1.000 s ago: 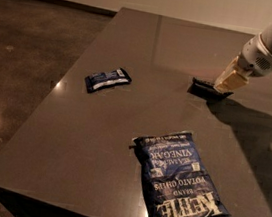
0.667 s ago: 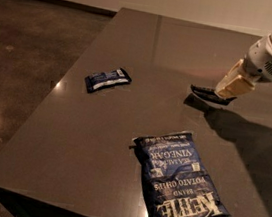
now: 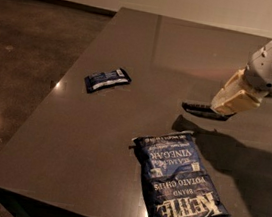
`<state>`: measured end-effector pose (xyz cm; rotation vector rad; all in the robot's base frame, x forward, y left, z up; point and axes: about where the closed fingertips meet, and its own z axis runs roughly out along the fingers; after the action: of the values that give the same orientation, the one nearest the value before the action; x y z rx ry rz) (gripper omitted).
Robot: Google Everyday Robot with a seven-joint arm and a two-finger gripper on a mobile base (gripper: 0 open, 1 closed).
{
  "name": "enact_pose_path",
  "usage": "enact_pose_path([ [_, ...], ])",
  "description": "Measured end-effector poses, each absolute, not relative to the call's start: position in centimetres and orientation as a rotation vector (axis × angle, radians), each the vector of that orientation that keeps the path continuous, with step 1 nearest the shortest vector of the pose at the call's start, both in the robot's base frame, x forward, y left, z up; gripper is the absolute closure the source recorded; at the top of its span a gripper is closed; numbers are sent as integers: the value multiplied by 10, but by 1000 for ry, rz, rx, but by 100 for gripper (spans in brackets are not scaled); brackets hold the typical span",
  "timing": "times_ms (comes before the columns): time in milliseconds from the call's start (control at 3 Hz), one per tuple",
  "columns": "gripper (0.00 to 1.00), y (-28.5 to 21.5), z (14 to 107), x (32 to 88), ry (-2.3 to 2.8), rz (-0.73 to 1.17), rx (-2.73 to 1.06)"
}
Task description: Move rxbar chocolate near blue chip bag
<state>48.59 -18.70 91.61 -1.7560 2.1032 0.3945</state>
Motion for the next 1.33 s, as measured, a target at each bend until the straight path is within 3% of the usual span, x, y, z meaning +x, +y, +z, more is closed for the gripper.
enact_pose_path([
  [333,85,-180,917,463,2072,411,-1812],
  [1000,38,-176,911,447,2051,419,-1839],
  [1333,7,-174,912,449,2046,411,-1836],
])
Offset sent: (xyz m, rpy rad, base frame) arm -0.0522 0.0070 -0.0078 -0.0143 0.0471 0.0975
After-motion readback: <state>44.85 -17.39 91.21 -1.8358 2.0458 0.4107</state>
